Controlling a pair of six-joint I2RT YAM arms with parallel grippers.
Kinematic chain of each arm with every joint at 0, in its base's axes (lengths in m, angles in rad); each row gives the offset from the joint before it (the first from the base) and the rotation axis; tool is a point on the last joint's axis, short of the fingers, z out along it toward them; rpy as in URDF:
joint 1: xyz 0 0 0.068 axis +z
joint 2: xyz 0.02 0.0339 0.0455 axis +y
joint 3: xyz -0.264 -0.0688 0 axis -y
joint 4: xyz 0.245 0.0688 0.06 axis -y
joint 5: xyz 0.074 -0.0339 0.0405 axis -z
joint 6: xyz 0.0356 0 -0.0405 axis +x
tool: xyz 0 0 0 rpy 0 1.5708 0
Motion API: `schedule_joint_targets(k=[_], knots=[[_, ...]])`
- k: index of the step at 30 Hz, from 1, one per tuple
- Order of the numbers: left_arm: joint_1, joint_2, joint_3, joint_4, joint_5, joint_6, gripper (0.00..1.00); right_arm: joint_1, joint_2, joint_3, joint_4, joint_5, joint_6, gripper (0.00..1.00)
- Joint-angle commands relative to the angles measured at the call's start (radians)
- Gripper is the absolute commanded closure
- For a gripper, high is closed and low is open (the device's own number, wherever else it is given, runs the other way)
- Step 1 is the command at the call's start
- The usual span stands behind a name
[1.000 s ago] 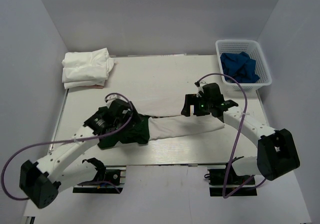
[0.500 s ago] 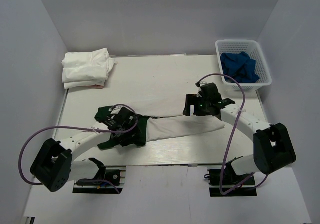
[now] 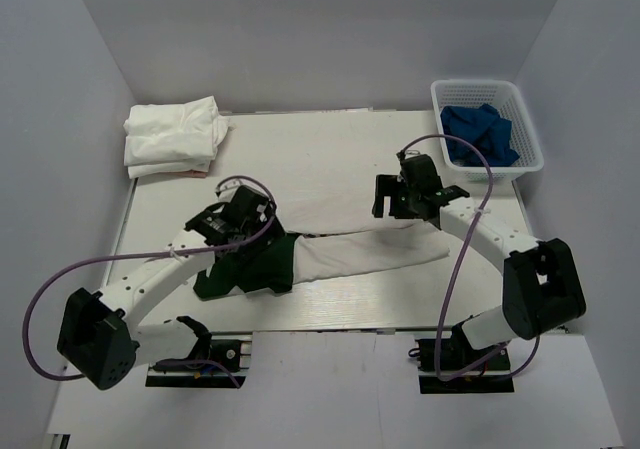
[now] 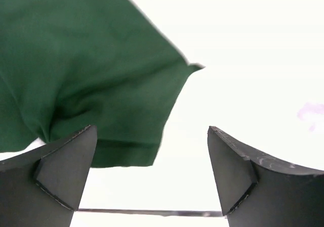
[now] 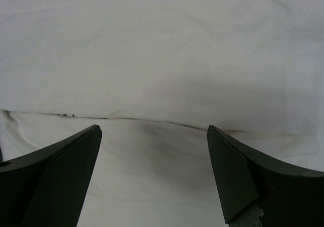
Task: Fold and stack the t-shirts
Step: Rotate the tshirt 90 degrees
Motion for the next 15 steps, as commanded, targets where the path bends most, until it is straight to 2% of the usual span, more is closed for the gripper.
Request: schedule_joint_targets(k=[1, 3, 6, 11, 13, 15], knots=[[0.038, 0.034, 0.104, -0.070, -0.085, 0.016, 0.00, -0.012, 0.042, 0.054, 0.010, 0.021, 0.009, 0.10], [0.058, 0.141, 0.170, -0.120, -0.085, 0.016, 0.00, -0.021, 0.086, 0.068, 0.025, 0.017, 0.004, 0.10], [0.101, 0.242, 0.184, -0.133, -0.086, 0.005, 0.00, -0.037, 0.151, 0.081, 0.011, 0.027, 0.007, 0.10], [0.191, 0.347, 0.087, -0.003, 0.034, 0.016, 0.00, -0.038, 0.221, 0.052, 0.039, 0.018, 0.006, 0.10], [0.210, 0.413, 0.104, 0.033, 0.077, 0.026, 0.00, -0.037, 0.258, 0.069, -0.005, 0.007, 0.001, 0.10], [0.231, 0.544, 0.147, 0.053, 0.111, 0.062, 0.00, -0.035, 0.264, 0.051, -0.027, -0.014, 0.013, 0.10]])
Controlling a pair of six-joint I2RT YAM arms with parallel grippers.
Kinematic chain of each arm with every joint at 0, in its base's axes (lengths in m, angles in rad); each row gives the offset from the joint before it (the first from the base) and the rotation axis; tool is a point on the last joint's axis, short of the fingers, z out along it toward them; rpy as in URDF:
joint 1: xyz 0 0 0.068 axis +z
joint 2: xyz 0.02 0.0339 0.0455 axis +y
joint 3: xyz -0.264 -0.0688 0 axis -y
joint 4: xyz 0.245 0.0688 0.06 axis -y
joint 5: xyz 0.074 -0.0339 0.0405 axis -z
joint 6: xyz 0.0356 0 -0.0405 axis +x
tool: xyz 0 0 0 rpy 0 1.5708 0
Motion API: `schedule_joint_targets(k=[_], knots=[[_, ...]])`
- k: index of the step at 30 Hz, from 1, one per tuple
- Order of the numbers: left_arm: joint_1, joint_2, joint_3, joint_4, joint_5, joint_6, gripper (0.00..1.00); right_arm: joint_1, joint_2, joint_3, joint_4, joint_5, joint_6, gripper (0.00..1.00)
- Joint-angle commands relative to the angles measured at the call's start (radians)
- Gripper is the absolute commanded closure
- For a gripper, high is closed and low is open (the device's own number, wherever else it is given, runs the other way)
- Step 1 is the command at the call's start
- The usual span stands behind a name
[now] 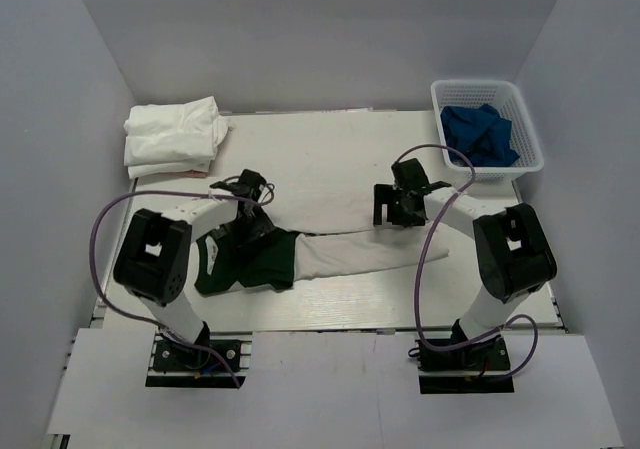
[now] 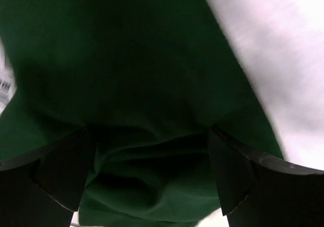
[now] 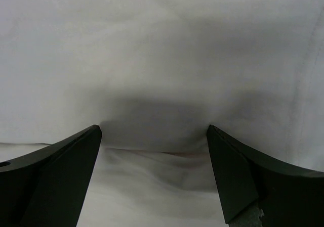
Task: Fold and stack the t-shirts
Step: Rotate the tshirt 90 degrees
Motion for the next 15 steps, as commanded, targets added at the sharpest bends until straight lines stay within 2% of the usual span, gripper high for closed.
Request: schedule_joint_targets(k=[1, 3, 4, 6, 7, 9, 10, 11, 12, 13, 14, 15], knots=[[0.020, 0.136, 0.118, 0.080, 0.085, 0.060, 0.00, 0.001, 0.006, -0.018, -0.034, -0.030, 0.017, 0.10], [0.029, 0.243, 0.227, 0.070, 0.085, 0.112, 0.00, 0.008, -0.008, -0.047, -0.035, -0.100, 0.020, 0.10], [0.029, 0.357, 0.362, 0.042, 0.085, 0.134, 0.00, 0.012, -0.029, -0.088, -0.051, -0.117, 0.034, 0.10], [0.029, 0.473, 0.517, 0.031, 0.111, 0.209, 0.00, 0.023, -0.065, -0.131, -0.072, -0.194, 0.033, 0.10], [0.020, 0.589, 0.685, 0.015, 0.111, 0.227, 0.00, 0.032, -0.089, -0.156, -0.098, -0.211, 0.031, 0.10], [0.020, 0.709, 0.870, 0.005, 0.175, 0.309, 0.00, 0.075, -0.132, -0.187, -0.135, -0.291, 0.008, 0.10], [0.020, 0.772, 1.065, -0.004, 0.189, 0.329, 0.00, 0.104, -0.158, -0.194, -0.167, -0.321, -0.007, 0.10], [0.020, 0.894, 1.166, 0.007, 0.215, 0.352, 0.00, 0.144, -0.177, -0.196, -0.202, -0.341, -0.042, 0.10], [0.020, 0.952, 1.261, 0.031, 0.302, 0.414, 0.00, 0.184, -0.184, -0.197, -0.221, -0.360, -0.061, 0.10], [0.020, 1.005, 1.418, 0.065, 0.354, 0.431, 0.00, 0.205, -0.191, -0.191, -0.239, -0.410, -0.084, 0.10], [0.020, 1.074, 1.469, 0.184, 0.478, 0.442, 0.00, 0.245, -0.192, -0.184, -0.282, -0.436, -0.143, 0.10], [0.031, 1.089, 1.469, 0.274, 0.519, 0.442, 0.00, 0.283, -0.191, -0.178, -0.290, -0.465, -0.167, 0.10]])
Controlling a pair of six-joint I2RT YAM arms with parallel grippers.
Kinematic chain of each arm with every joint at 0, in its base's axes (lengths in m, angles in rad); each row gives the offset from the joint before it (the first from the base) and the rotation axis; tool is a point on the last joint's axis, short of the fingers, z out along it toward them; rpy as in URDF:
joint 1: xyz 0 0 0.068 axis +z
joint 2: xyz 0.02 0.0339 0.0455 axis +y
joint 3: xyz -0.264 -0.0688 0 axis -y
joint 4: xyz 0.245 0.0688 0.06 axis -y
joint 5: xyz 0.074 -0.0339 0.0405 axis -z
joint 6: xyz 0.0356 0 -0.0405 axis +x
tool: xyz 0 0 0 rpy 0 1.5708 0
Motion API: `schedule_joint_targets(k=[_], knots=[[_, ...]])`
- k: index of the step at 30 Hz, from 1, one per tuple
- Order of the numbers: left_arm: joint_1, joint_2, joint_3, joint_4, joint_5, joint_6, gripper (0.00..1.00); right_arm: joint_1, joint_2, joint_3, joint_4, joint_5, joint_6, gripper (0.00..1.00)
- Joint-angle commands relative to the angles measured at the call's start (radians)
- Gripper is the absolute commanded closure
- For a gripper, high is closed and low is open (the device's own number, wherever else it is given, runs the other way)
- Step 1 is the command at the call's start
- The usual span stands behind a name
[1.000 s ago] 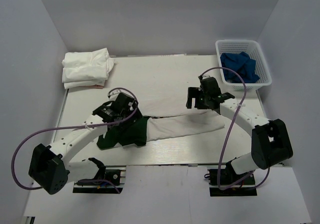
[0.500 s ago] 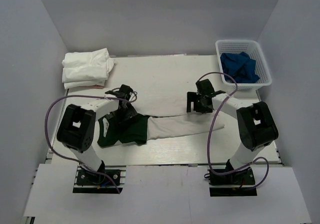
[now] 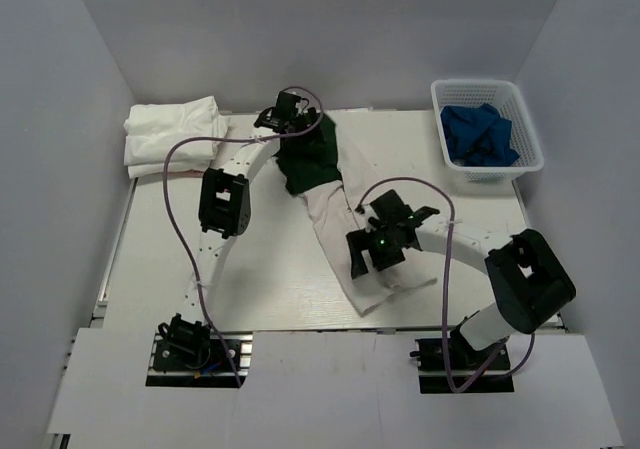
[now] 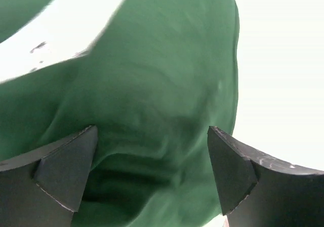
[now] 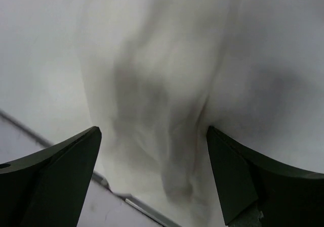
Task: Fold and stack the t-shirts
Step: Rotate the tshirt 90 degrees
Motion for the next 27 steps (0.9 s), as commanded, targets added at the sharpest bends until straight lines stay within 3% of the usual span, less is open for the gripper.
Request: schedule_joint_targets(k=[1, 2, 3, 4, 7, 9, 11, 15, 17, 19, 22, 27], knots=[[0.001, 0.147, 0.032, 0.386, 0.254, 0.048, 0.00, 0.120, 0.015, 0.004, -0.169, -0.252, -0.154, 0.10], [0.001, 0.147, -0.003, 0.387, 0.268, 0.018, 0.00, 0.120, 0.027, 0.011, -0.168, -0.286, -0.176, 0.10], [0.001, 0.147, -0.068, 0.568, 0.282, -0.052, 0.00, 0.161, 0.046, 0.021, -0.166, -0.347, -0.196, 0.10], [0.001, 0.183, -0.068, 0.641, 0.293, -0.090, 0.00, 0.172, 0.084, 0.045, -0.175, -0.427, -0.246, 0.10], [0.001, 0.324, 0.109, 0.774, 0.342, -0.230, 0.00, 0.213, 0.159, 0.112, -0.201, -0.471, -0.340, 0.15], [0.001, 0.420, 0.139, 0.874, 0.328, -0.313, 0.00, 0.229, 0.193, 0.149, -0.182, -0.507, -0.355, 0.20], [0.001, 0.429, 0.104, 0.919, 0.293, -0.384, 0.00, 0.253, 0.211, 0.172, -0.195, -0.520, -0.380, 0.29], [0.010, 0.420, 0.078, 0.920, 0.241, -0.372, 0.00, 0.276, 0.221, 0.206, -0.198, -0.501, -0.389, 0.33], [0.010, 0.385, 0.078, 0.936, 0.241, -0.371, 0.00, 0.286, 0.211, 0.217, -0.191, -0.468, -0.383, 0.29], [0.021, 0.353, 0.102, 0.936, 0.241, -0.371, 0.00, 0.284, 0.184, 0.261, -0.188, -0.419, -0.360, 0.09], [0.032, 0.264, 0.202, 0.871, 0.262, -0.323, 0.00, 0.279, 0.112, 0.309, -0.143, -0.282, -0.279, 0.09], [0.032, -0.133, 0.068, 0.734, 0.244, -0.128, 0.00, 0.273, -0.043, 0.323, -0.117, -0.036, -0.089, 0.09]])
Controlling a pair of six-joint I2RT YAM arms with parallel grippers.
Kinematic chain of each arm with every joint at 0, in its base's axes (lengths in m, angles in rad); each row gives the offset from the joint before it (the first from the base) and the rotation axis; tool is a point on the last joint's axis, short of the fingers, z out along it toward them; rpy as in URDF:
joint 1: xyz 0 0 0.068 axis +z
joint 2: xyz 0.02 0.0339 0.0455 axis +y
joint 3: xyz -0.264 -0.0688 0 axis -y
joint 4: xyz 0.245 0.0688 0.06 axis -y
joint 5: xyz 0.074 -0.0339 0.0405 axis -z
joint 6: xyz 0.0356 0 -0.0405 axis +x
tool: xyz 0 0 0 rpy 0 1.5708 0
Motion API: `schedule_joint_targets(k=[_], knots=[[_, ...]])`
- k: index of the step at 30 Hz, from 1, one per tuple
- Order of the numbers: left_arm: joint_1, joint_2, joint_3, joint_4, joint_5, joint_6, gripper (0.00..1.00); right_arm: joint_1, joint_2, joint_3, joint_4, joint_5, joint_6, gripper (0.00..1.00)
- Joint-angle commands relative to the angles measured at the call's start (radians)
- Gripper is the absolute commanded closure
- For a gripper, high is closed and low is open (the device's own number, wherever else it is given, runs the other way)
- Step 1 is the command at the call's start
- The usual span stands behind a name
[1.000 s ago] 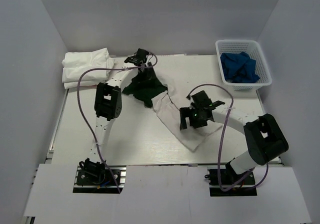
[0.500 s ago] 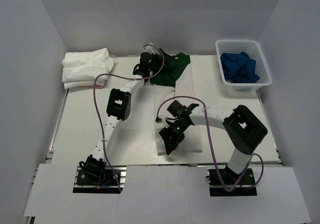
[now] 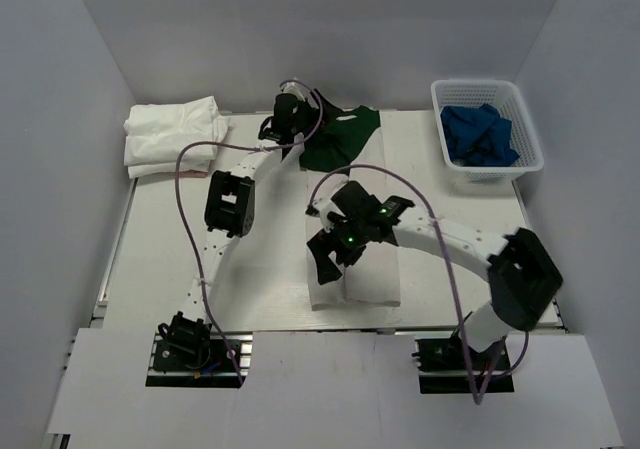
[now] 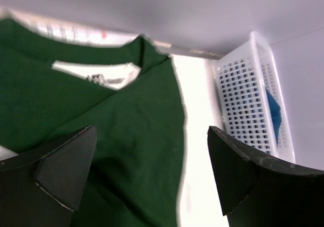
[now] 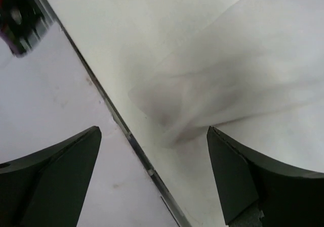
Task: Fold and stack the t-shirts
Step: Rotate the tshirt 90 degrees, then grab the bottom of the folded rectangular tshirt with both arms
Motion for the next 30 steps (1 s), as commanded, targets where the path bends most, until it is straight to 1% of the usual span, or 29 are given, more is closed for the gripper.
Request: schedule_joint_targets(k=[1, 2, 3, 4, 5, 6, 7, 8, 9, 10, 11, 12, 13, 15, 16, 17, 18, 19, 20, 21, 22, 23, 24, 25, 26, 27, 30], knots=[[0.005, -0.398, -0.004, -0.138, -0.037, 0.187, 0.00, -0.006, -0.165, 0.015, 0.036, 0.207, 0.195, 0.09], [0.005, -0.436, 0.020, -0.281, -0.037, 0.217, 0.00, -0.010, -0.216, -0.001, 0.055, 0.277, 0.252, 0.09], [-0.006, -0.475, 0.033, -0.350, -0.001, 0.272, 0.00, -0.012, -0.241, -0.045, 0.062, 0.308, 0.283, 0.09], [-0.006, -0.575, -0.019, -0.432, 0.030, 0.284, 0.00, -0.021, -0.290, -0.088, 0.056, 0.414, 0.341, 0.09], [-0.006, -0.639, -0.086, -0.433, 0.067, 0.284, 0.00, -0.025, -0.337, -0.128, 0.043, 0.460, 0.393, 0.09], [-0.015, -0.709, -0.177, -0.433, 0.145, 0.284, 0.00, -0.036, -0.364, -0.149, 0.033, 0.490, 0.418, 0.09], [-0.024, -0.778, -0.364, -0.420, 0.162, 0.284, 0.00, -0.041, -0.385, -0.166, 0.024, 0.562, 0.439, 0.09], [-0.024, -0.903, -0.453, -0.419, 0.162, 0.284, 0.00, -0.058, -0.455, -0.227, -0.006, 0.576, 0.496, 0.09], [-0.036, -0.961, -0.534, -0.444, 0.138, 0.284, 0.00, -0.059, -0.480, -0.248, -0.011, 0.589, 0.513, 0.09], [-0.053, -1.016, -0.694, -0.453, 0.118, 0.284, 0.00, -0.067, -0.523, -0.266, -0.035, 0.627, 0.553, 0.09], [-0.064, -1.068, -0.773, -0.464, 0.101, 0.284, 0.00, -0.076, -0.554, -0.322, -0.062, 0.635, 0.571, 0.09], [-0.076, -1.114, -0.847, -0.491, 0.070, 0.271, 0.00, -0.102, -0.566, -0.340, -0.078, 0.641, 0.581, 0.09], [-0.105, -1.200, -0.992, -0.505, 0.070, 0.253, 0.00, -0.110, -0.588, -0.361, -0.115, 0.649, 0.605, 0.09], [-0.139, -1.278, -1.139, -0.533, 0.061, 0.218, 0.00, -0.143, -0.620, -0.401, -0.161, 0.632, 0.616, 0.09], [-0.174, -1.352, -1.290, -0.533, 0.061, 0.178, 0.00, -0.157, -0.623, -0.410, -0.177, 0.621, 0.624, 0.09], [-0.194, -1.381, -1.363, -0.533, 0.061, 0.149, 0.00, -0.162, -0.628, -0.421, -0.184, 0.583, 0.628, 0.09], [-0.214, -1.409, -1.491, -0.533, 0.078, 0.118, 0.00, -0.171, -0.643, -0.455, -0.200, 0.574, 0.631, 0.09], [-0.237, -1.432, -1.550, -0.533, 0.090, 0.066, 0.00, -0.188, -0.651, -0.467, -0.201, 0.558, 0.633, 0.09], [-0.286, -1.470, -1.599, -0.533, 0.090, 0.034, 0.00, -0.191, -0.654, -0.479, -0.200, 0.516, 0.637, 0.09], [-0.312, -1.487, -1.677, -0.533, 0.090, 0.006, 0.00, -0.196, -0.669, -0.516, -0.188, 0.496, 0.636, 0.09], [-0.355, -1.504, -1.707, -0.548, 0.079, -0.038, 0.00, -0.209, -0.671, -0.527, -0.185, 0.447, 0.637, 0.09], [-0.374, -1.520, -1.727, -0.565, 0.060, -0.054, 0.02, -0.214, -0.675, -0.547, -0.166, 0.446, 0.628, 0.09], [-0.389, -1.542, -1.739, -0.588, 0.035, -0.063, 0.02, -0.217, -0.669, -0.559, -0.154, 0.405, 0.615, 0.09], [-0.400, -1.543, -1.748, -0.635, 0.011, -0.063, 0.03, -0.231, -0.661, -0.565, -0.143, 0.385, 0.605, 0.09], [-0.409, -1.543, -1.748, -0.660, -0.032, -0.063, 0.03, -0.233, -0.658, -0.570, -0.136, 0.376, 0.598, 0.09], [-0.421, -1.543, -1.748, -0.674, -0.046, -0.063, 0.04, -0.242, -0.649, -0.576, -0.129, 0.344, 0.588, 0.09], [-0.444, -1.511, -1.770, -0.628, -0.056, -0.072, 0.08, -0.257, -0.612, -0.591, -0.091, 0.307, 0.567, 0.09]])
